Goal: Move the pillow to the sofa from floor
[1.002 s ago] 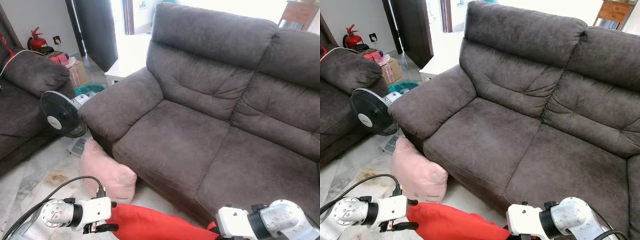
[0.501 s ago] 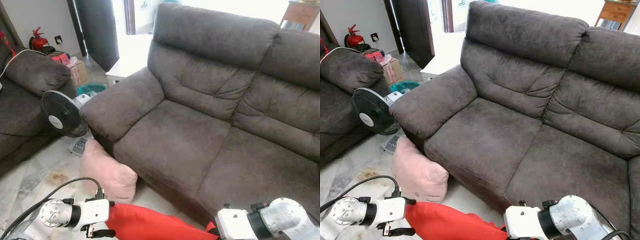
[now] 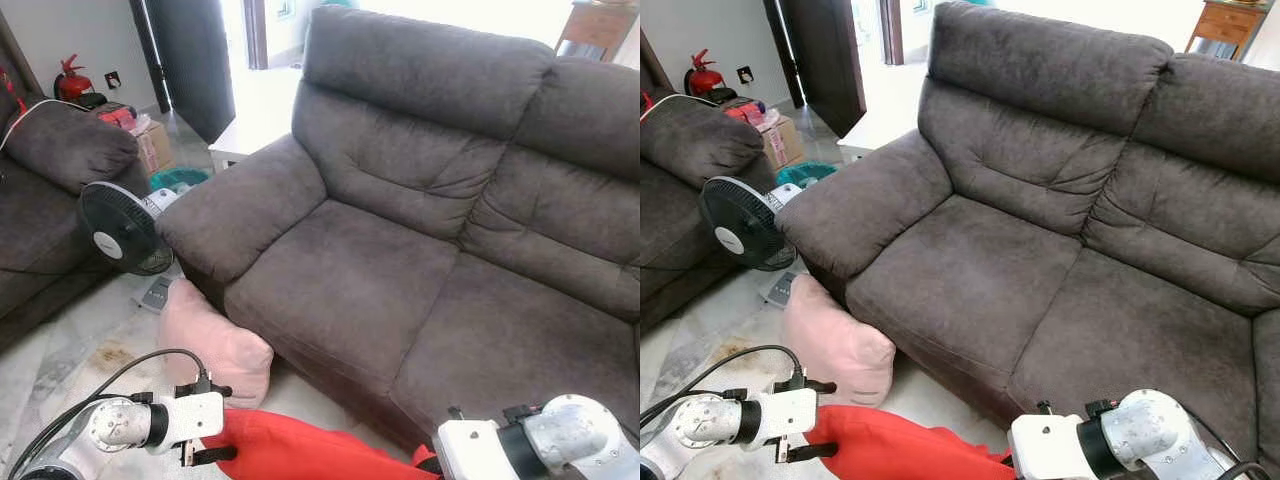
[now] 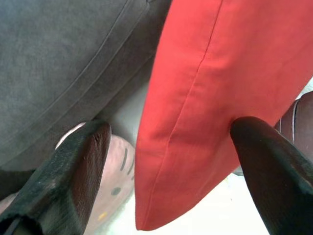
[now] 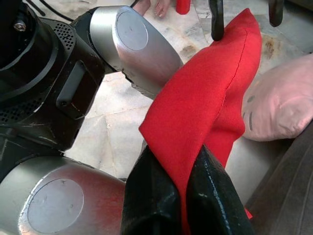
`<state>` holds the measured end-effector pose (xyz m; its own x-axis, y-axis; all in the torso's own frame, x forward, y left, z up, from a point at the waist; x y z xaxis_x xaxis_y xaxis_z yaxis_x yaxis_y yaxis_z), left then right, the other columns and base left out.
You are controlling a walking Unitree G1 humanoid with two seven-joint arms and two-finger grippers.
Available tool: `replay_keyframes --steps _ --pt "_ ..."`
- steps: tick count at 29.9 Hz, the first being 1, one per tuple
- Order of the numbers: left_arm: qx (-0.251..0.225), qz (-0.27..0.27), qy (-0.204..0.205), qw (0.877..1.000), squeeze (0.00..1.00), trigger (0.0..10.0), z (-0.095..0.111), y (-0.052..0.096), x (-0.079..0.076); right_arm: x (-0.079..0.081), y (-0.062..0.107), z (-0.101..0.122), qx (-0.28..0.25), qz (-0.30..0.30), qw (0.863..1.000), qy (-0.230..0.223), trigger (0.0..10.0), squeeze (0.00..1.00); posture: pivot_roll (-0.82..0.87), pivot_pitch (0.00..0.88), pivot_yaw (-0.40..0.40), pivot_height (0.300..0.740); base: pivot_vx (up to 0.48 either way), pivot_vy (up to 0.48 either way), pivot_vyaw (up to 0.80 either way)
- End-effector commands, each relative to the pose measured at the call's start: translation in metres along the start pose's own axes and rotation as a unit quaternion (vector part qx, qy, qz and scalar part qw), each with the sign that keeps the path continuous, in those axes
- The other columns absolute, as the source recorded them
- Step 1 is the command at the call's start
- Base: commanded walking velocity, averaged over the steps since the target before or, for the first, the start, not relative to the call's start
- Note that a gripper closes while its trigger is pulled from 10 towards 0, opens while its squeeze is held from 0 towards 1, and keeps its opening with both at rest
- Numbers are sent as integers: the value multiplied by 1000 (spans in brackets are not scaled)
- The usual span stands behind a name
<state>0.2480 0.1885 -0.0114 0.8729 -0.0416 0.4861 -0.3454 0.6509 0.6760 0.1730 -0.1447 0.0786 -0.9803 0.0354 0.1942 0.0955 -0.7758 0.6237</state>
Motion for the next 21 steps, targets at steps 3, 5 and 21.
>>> replay_keyframes --steps 3,5,21 --pt "-7 -16 3 1000 0 10000 2 -8 -7 6 4 21 -28 13 999 39 10000 0 64 13 -57 740 0 0 0" --pt "-5 -19 7 1000 0 10000 2 -9 -8 6 5 21 -28 13 999 40 10000 0 62 14 -60 740 0 0 0" --pt "3 -15 33 999 0 0 -1 -20 -12 4 11 23 -22 6 999 39 10000 0 41 12 -72 740 0 0 0"
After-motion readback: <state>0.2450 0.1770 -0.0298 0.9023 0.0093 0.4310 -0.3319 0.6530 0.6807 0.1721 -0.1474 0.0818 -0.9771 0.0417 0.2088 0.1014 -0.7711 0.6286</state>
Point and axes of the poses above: a point about 5 cm out from each wrist's last joint towards the gripper, its own y axis pointing back from the gripper into the wrist, its own z axis along the axis of the wrist's last joint, x = y × z, the point moved 4 cm from there along -y, pointing out of the wrist towards the gripper, and after that the axes turned 13 degrees about -y, right-handed, at the moved point
